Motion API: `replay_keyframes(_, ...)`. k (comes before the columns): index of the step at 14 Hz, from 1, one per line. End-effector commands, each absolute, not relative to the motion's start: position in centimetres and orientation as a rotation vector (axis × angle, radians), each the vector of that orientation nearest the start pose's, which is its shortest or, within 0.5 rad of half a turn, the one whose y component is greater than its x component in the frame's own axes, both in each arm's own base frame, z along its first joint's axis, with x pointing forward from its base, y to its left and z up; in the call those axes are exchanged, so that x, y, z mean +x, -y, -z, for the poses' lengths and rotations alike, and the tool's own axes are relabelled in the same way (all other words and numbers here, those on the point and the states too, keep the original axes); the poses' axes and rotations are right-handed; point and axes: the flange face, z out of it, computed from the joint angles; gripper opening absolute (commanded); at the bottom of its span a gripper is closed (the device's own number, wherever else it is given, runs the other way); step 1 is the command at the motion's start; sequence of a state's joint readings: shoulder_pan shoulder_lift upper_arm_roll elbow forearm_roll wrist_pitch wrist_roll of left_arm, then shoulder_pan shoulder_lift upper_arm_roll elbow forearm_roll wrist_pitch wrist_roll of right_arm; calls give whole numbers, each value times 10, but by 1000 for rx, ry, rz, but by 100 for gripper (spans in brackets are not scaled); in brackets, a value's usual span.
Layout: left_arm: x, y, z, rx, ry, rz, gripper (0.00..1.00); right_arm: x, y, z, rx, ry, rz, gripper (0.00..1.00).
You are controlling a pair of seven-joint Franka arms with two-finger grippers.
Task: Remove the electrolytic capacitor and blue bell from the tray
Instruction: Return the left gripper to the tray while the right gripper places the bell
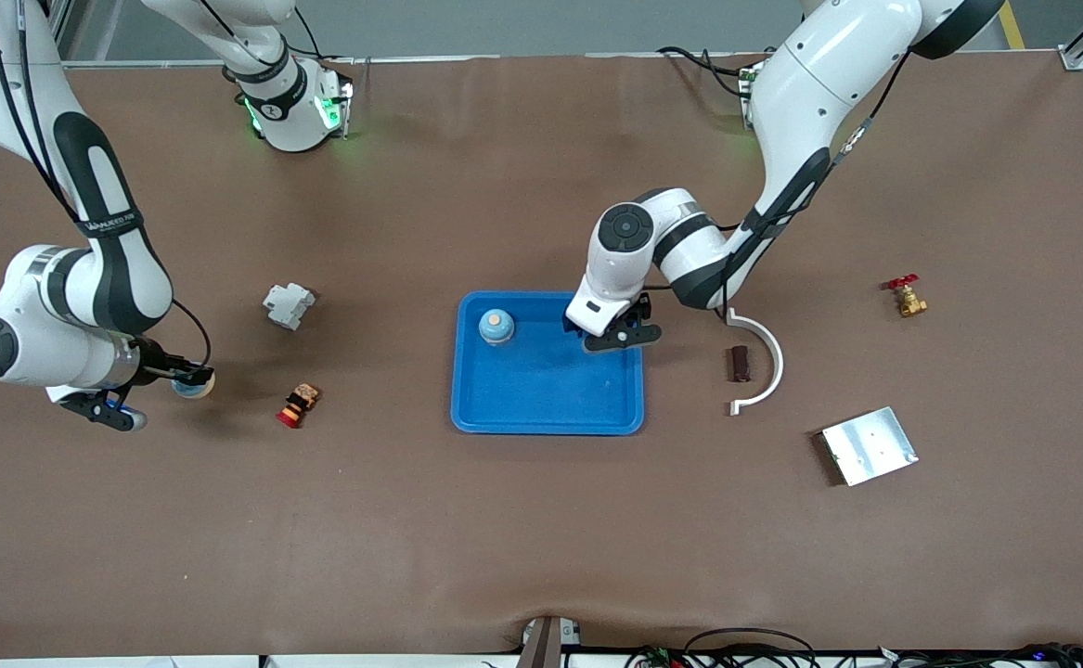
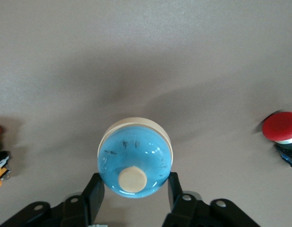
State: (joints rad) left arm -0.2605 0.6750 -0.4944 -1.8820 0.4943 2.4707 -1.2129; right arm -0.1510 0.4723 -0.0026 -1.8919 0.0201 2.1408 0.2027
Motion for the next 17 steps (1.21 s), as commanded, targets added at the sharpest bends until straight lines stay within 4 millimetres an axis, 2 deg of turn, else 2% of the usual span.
replay_keyframes(1,474,427,-182,-3141,274,66,100,596,91,-245,-3038,-564,-346,100)
replay_keyframes(3,474,427,-182,-3140,276,66,96,602,84,-254,-3039,-548,-356,100)
replay_keyframes(5,475,426,-182,-3140,279,66,70,613,71,-273,-3040,-523,-373,100)
replay_keyframes(6,475,426,-182,-3140,279,66,56,620,57,-282,-3047,-491,-370,100)
replay_keyframes(7,475,425,-182,-3140,281,66,49,624,49,-287,-3051,-471,-361,100)
replay_keyframes(8,475,425,-182,-3140,279,66,46,624,49,-287,-3051,-471,-361,100)
replay_keyframes(9,477,425,-183,-3141,282,68,29,623,51,-287,-3050,-473,-363,100)
replay_keyframes(11,477,424,-183,-3140,274,73,4,621,61,-286,-3045,-481,-378,100)
replay_keyframes(12,478,423,-183,-3138,270,78,0,621,58,-287,-3046,-479,-383,100)
replay_keyframes(14,478,423,-184,-3139,269,81,0,621,41,-286,-3051,-452,-394,100)
replay_keyframes(17,483,420,-191,-3137,279,99,0,624,-5,-294,-3039,-376,-377,100)
